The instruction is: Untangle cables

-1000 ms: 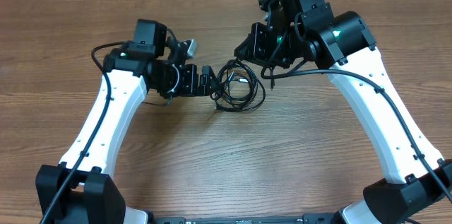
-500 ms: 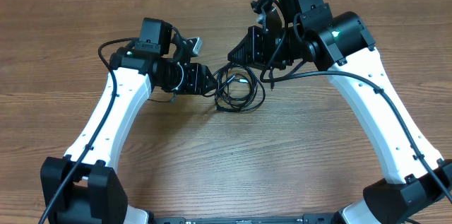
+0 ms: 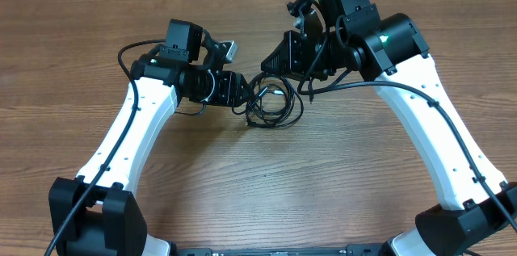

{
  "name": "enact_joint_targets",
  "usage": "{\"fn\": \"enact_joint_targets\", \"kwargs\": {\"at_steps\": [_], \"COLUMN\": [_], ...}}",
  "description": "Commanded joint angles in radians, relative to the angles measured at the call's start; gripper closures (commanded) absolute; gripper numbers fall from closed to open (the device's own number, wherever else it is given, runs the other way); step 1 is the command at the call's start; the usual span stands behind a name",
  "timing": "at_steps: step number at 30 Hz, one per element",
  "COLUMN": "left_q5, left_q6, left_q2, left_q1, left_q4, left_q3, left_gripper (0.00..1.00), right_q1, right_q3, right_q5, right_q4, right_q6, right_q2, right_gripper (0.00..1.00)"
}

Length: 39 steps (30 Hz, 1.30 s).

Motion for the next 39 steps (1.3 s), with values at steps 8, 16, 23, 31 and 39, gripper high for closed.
{"fn": "enact_joint_targets", "kwargs": {"at_steps": [8,16,23,31,39], "left_q5": [0.003,0.143,0.363,0.311,0.213], "left_q6": [0.019,-0.019,-0.091,-0.100,-0.151], "left_q2": [0.011,0.008,-0.020,-0.079,-0.092], "left_q1": [-0.029,0.025,0.152,0.292,0.450], "left_q4": [-0.006,-0.023,-0.116,-0.237,-0.245], "left_q3": [0.019,0.095,0.436,0.576,0.576], "left_gripper": [0.96,0.96,0.96,0.96,0.96], "right_q1": [0.006,-0.012,-0.066,-0.176,-0.402], "right_q3": [-0.002,-0.002,-0.002,-0.002,-0.002], "right_q5": [0.002,0.188,0.607,0.839,0.867], "right_q4": [0.003,-0.056,-0.256,-0.364,-0.369], "right_q6": [-0.008,0.003,0.176,0.262,0.261], "right_q2": [-0.003,-0.003,-0.003,-0.003,-0.003], "right_gripper": [0.96,0.96,0.96,0.96,0.96]}}
